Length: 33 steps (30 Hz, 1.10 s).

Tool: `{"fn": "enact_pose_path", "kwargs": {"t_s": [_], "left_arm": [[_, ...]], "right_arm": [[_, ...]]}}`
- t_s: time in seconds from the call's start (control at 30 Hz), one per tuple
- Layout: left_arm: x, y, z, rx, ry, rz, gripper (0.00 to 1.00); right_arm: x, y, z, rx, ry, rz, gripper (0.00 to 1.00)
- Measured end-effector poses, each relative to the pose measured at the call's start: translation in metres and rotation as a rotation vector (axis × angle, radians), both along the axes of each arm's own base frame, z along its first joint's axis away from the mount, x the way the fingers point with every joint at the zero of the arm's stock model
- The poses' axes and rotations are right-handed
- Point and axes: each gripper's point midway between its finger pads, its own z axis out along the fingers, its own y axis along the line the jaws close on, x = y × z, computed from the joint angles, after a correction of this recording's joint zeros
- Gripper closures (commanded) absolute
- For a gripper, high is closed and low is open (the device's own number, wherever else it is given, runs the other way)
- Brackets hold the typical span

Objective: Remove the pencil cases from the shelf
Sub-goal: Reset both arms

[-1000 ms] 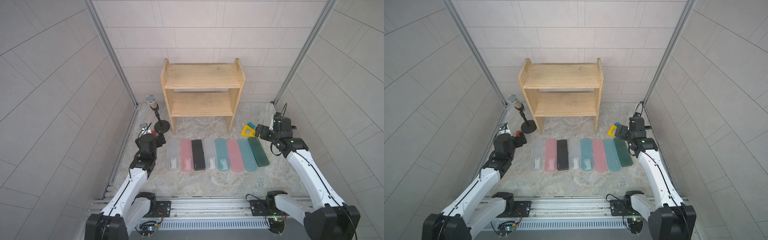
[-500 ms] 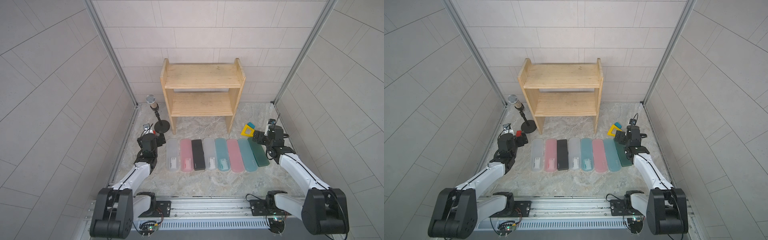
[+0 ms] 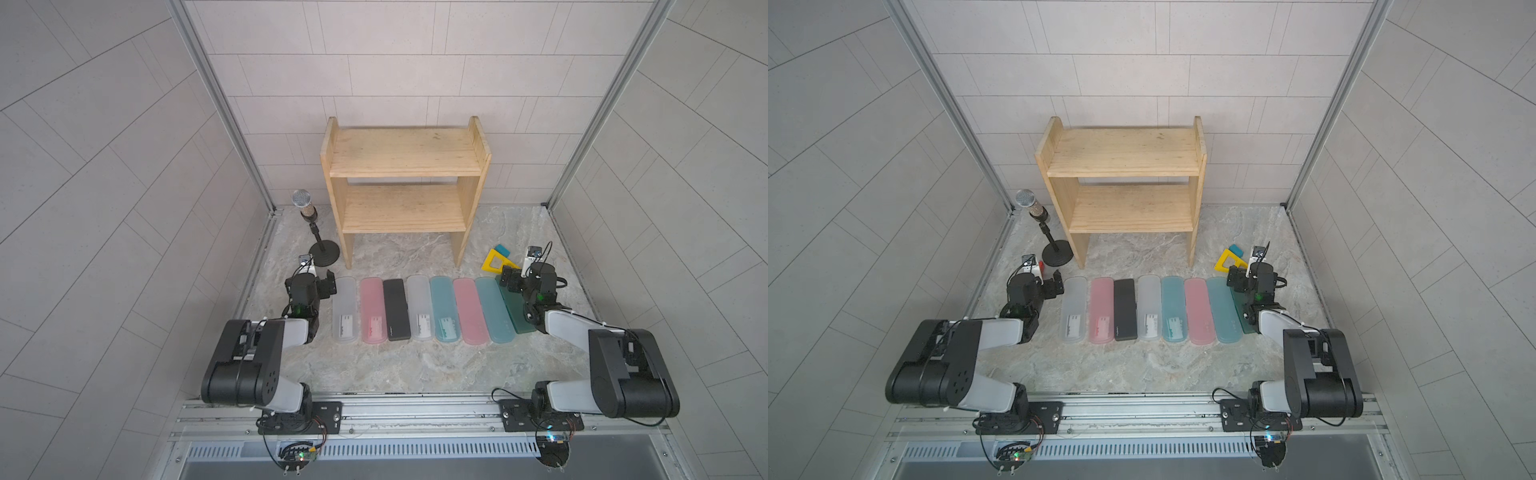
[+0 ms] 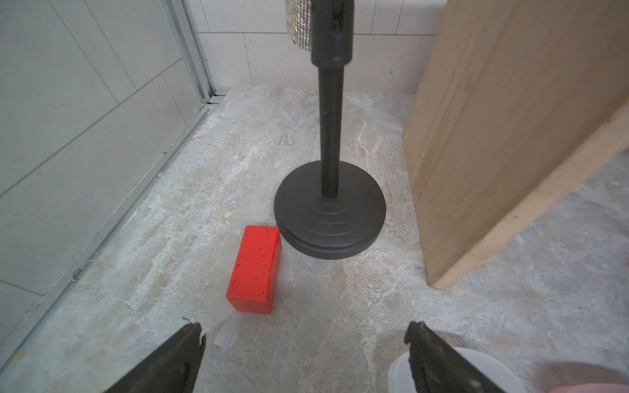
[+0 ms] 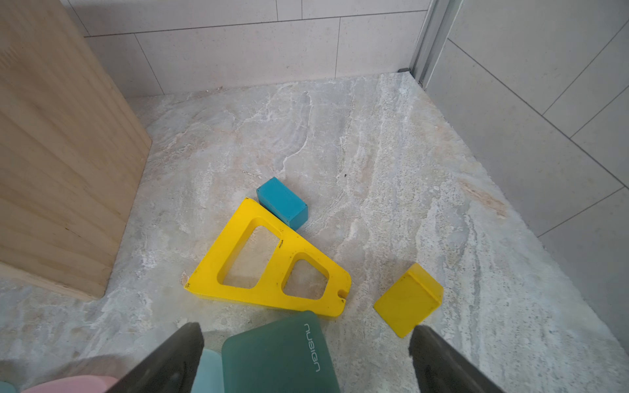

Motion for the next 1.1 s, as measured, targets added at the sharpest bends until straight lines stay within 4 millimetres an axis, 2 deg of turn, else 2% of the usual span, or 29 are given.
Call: {"fn": "enact_pose_path", "kwargs": {"t_s": [0.1, 0.23, 0.3, 0.4, 0.5, 1.1], "left_arm": [[0.003, -0.007, -0.011, 0.002, 0.015, -0.044, 0.0], [0.004, -0.008, -0.007, 0.006, 0.004, -0.054, 0.0], [0.005, -0.007, -0.005, 0.008, -0.004, -0.049, 0.0], [0.007, -0.006, -0.002, 0.009, -0.02, -0.046, 0.0], [0.008, -0.006, 0.0, 0.01, -0.028, -0.044, 0.0], [0.01, -0.012, 0.002, 0.007, -0.036, -0.079, 0.0]], "right_arm": [[-0.003, 0.003, -0.018, -0.007, -0.023, 0.023, 0.0], [-0.01, 0.009, -0.045, -0.01, 0.002, 0.062, 0.0], [-0.007, 0.009, -0.04, -0.016, -0.014, 0.062, 0.0], [0.004, 0.009, -0.021, -0.027, -0.084, 0.063, 0.0], [0.008, 0.011, -0.015, -0.033, -0.104, 0.079, 0.0], [0.013, 0.014, -0.011, -0.038, -0.108, 0.094, 0.0]]}}
